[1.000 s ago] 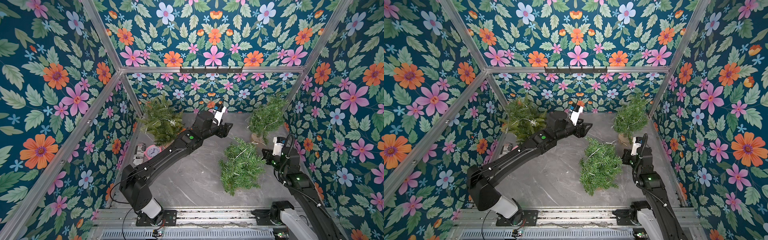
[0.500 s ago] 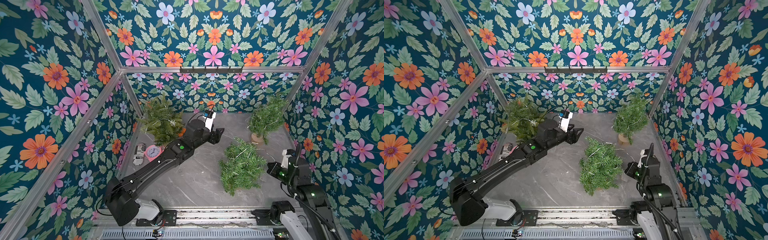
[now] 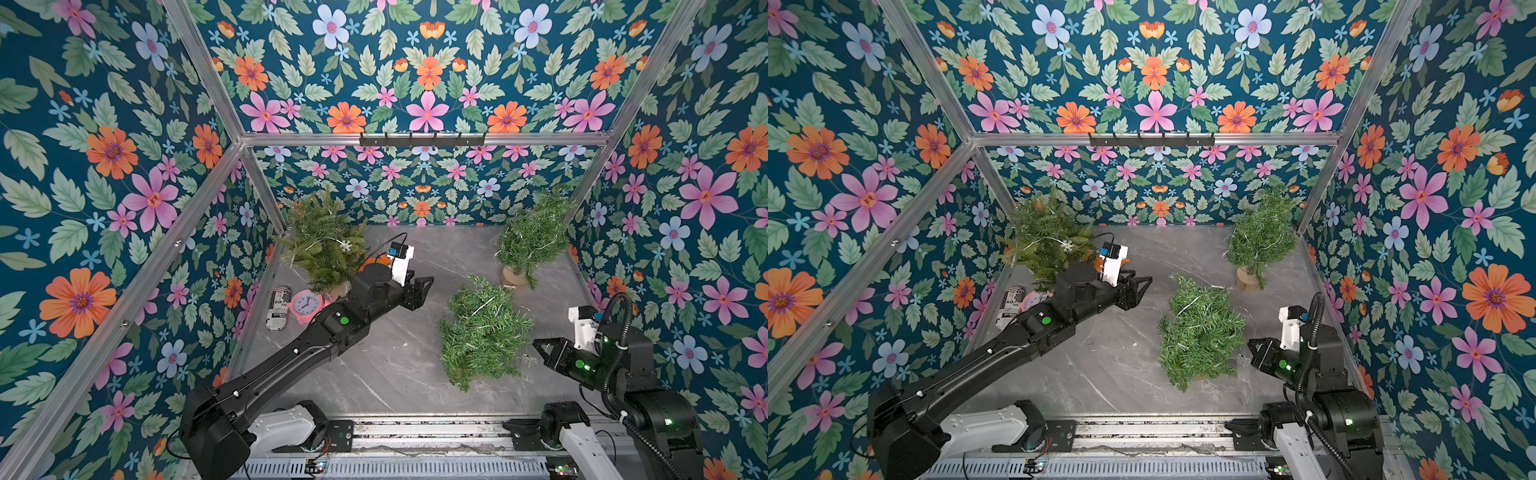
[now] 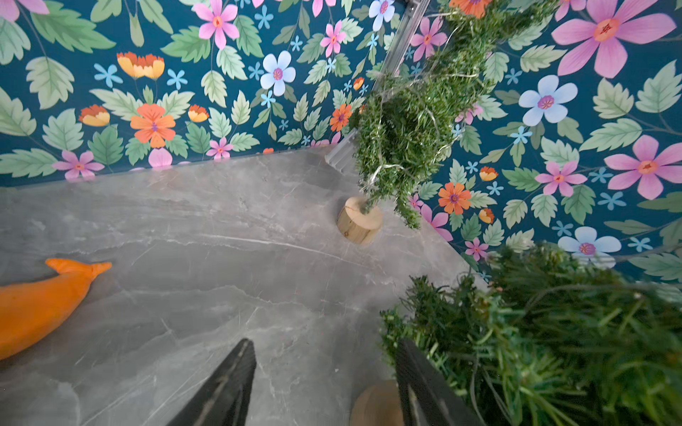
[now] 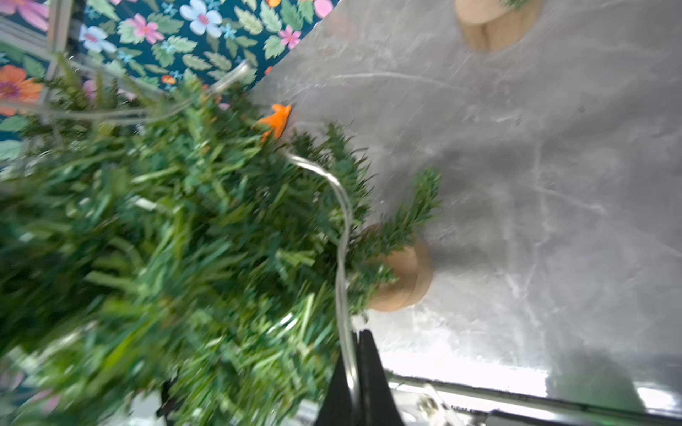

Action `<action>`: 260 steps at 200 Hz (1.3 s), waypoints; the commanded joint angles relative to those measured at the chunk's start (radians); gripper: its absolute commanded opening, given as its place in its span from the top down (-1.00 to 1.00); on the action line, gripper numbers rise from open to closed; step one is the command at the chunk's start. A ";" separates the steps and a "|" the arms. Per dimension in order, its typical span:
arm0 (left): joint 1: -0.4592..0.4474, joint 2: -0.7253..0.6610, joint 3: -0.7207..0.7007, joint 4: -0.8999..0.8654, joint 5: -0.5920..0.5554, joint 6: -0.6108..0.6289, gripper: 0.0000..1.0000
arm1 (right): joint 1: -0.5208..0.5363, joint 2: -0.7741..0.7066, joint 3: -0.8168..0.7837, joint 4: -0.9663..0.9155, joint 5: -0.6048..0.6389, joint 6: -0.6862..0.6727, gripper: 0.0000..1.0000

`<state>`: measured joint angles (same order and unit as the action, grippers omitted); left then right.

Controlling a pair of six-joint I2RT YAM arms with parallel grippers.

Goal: Wrap string light around the christmas tree
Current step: Wrap the light string around the Christmas tree.

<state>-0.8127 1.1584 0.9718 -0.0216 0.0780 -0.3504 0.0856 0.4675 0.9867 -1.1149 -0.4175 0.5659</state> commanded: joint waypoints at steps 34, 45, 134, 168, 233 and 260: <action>-0.007 -0.102 -0.108 0.020 0.109 -0.059 -0.20 | 0.001 0.015 0.088 -0.122 -0.009 -0.096 1.00; -0.011 -0.131 -0.135 0.024 0.131 -0.057 -0.19 | 0.000 0.029 0.098 -0.126 -0.044 -0.096 1.00; -0.054 -0.342 -0.398 0.229 0.288 -0.092 -0.16 | 0.000 -0.008 0.081 -0.016 -0.348 -0.057 1.00; -0.119 -0.356 -0.464 0.307 0.264 -0.095 -0.17 | 0.000 -0.030 0.020 0.087 -0.419 -0.074 1.00; -0.323 -0.354 -0.553 0.485 0.268 -0.073 -0.18 | 0.000 0.020 -0.040 0.254 -0.507 -0.032 1.00; -0.486 -0.355 -0.642 0.668 0.225 -0.010 -0.21 | 0.000 0.022 -0.068 0.293 -0.531 -0.018 1.00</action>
<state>-1.2079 0.7979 0.3683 0.4450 0.3355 -0.4213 0.0856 0.4850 0.9344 -0.8978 -0.9009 0.5236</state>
